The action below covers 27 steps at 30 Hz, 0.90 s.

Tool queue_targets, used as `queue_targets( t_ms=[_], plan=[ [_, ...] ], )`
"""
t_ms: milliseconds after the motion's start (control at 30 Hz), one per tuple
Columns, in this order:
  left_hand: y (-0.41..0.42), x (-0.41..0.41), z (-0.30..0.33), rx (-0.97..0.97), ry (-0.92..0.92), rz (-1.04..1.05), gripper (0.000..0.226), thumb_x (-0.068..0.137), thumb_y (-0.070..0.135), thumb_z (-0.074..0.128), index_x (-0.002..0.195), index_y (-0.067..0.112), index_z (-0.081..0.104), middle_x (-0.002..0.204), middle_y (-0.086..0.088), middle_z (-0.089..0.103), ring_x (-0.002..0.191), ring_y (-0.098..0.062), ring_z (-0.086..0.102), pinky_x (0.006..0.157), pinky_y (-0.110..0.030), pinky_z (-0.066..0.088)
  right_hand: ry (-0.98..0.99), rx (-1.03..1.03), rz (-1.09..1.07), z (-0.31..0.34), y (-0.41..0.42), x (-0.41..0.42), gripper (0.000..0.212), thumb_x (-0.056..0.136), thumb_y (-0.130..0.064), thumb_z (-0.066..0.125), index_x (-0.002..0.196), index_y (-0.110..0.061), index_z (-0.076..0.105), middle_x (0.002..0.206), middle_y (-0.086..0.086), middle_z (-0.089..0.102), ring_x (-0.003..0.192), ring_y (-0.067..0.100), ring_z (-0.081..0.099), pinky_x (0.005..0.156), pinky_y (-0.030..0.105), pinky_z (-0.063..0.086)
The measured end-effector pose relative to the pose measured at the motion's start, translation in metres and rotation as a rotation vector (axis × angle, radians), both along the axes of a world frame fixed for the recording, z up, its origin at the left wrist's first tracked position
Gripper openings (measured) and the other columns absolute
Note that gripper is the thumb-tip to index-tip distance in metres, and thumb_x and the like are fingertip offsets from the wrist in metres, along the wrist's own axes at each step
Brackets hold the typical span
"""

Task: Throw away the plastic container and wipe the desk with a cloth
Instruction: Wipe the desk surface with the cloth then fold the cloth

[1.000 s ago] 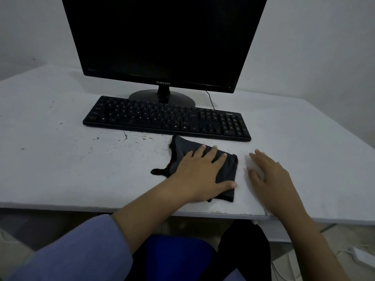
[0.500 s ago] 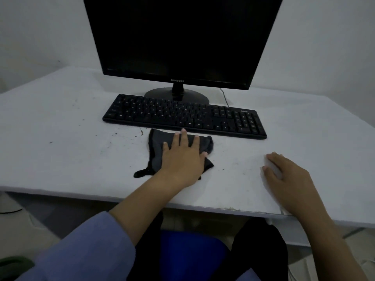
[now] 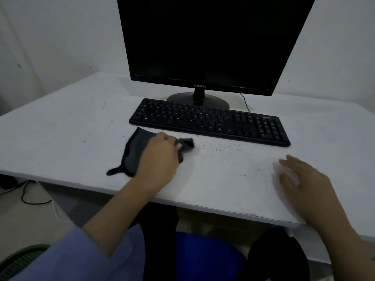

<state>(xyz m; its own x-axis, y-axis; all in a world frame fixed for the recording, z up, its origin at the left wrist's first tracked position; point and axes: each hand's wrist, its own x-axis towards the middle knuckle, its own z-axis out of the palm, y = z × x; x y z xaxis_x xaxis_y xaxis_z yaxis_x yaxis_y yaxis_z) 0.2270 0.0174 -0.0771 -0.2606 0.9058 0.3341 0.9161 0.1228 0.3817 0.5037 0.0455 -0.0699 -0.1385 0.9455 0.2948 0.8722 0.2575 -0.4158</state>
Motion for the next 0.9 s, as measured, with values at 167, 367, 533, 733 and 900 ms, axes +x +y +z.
queue_targets(
  t_ms=[167, 367, 533, 733, 900],
  plan=[
    [-0.005, 0.020, -0.004, -0.261, 0.087, -0.149, 0.057, 0.096, 0.048, 0.027, 0.145, 0.020, 0.025, 0.155, -0.003, 0.019, 0.144, -0.024, 0.011, 0.114, -0.051, 0.008, 0.019, -0.068, 0.133, -0.004, 0.000, -0.021, 0.038, 0.091, -0.017, 0.051, 0.129, -0.012, 0.052, 0.141, 0.005, 0.047, 0.131, 0.020, 0.042, 0.113, 0.037, 0.026],
    [0.009, -0.006, -0.001, -0.433, 0.107, 0.012, 0.068, 0.095, 0.052, 0.019, 0.149, 0.016, 0.000, 0.158, -0.003, -0.006, 0.145, -0.028, -0.007, 0.115, -0.050, 0.003, 0.036, -0.075, 0.129, -0.004, 0.000, -0.016, 0.038, 0.090, -0.019, 0.052, 0.128, -0.014, 0.053, 0.139, 0.003, 0.050, 0.127, 0.021, 0.045, 0.100, 0.022, 0.024],
    [0.020, -0.040, -0.005, -0.428, 0.104, 0.190, 0.070, 0.096, 0.052, 0.016, 0.148, 0.009, 0.001, 0.157, -0.013, -0.006, 0.144, -0.033, -0.004, 0.115, -0.050, 0.005, 0.038, -0.077, 0.138, -0.004, -0.001, -0.016, 0.037, 0.090, -0.018, 0.052, 0.126, -0.013, 0.054, 0.136, 0.004, 0.053, 0.125, 0.023, 0.047, 0.099, 0.024, 0.026],
    [0.017, -0.091, -0.004, -0.383, 0.099, 0.221, 0.062, 0.098, 0.045, 0.020, 0.148, 0.011, 0.009, 0.158, -0.010, 0.002, 0.145, -0.028, 0.002, 0.115, -0.050, 0.011, 0.062, -0.078, 0.131, -0.004, -0.002, -0.016, 0.036, 0.089, -0.017, 0.052, 0.125, -0.013, 0.056, 0.136, 0.005, 0.052, 0.126, 0.024, 0.047, 0.105, 0.029, 0.028],
    [0.010, -0.133, -0.001, -0.393, 0.096, 0.294, 0.058, 0.098, 0.044, 0.020, 0.147, 0.014, 0.014, 0.158, -0.004, 0.006, 0.145, -0.026, 0.003, 0.113, -0.056, 0.010, 0.062, -0.087, 0.123, -0.003, -0.002, -0.016, 0.036, 0.090, -0.018, 0.052, 0.125, -0.014, 0.056, 0.136, 0.004, 0.052, 0.126, 0.024, 0.046, 0.105, 0.030, 0.028]
  ],
)
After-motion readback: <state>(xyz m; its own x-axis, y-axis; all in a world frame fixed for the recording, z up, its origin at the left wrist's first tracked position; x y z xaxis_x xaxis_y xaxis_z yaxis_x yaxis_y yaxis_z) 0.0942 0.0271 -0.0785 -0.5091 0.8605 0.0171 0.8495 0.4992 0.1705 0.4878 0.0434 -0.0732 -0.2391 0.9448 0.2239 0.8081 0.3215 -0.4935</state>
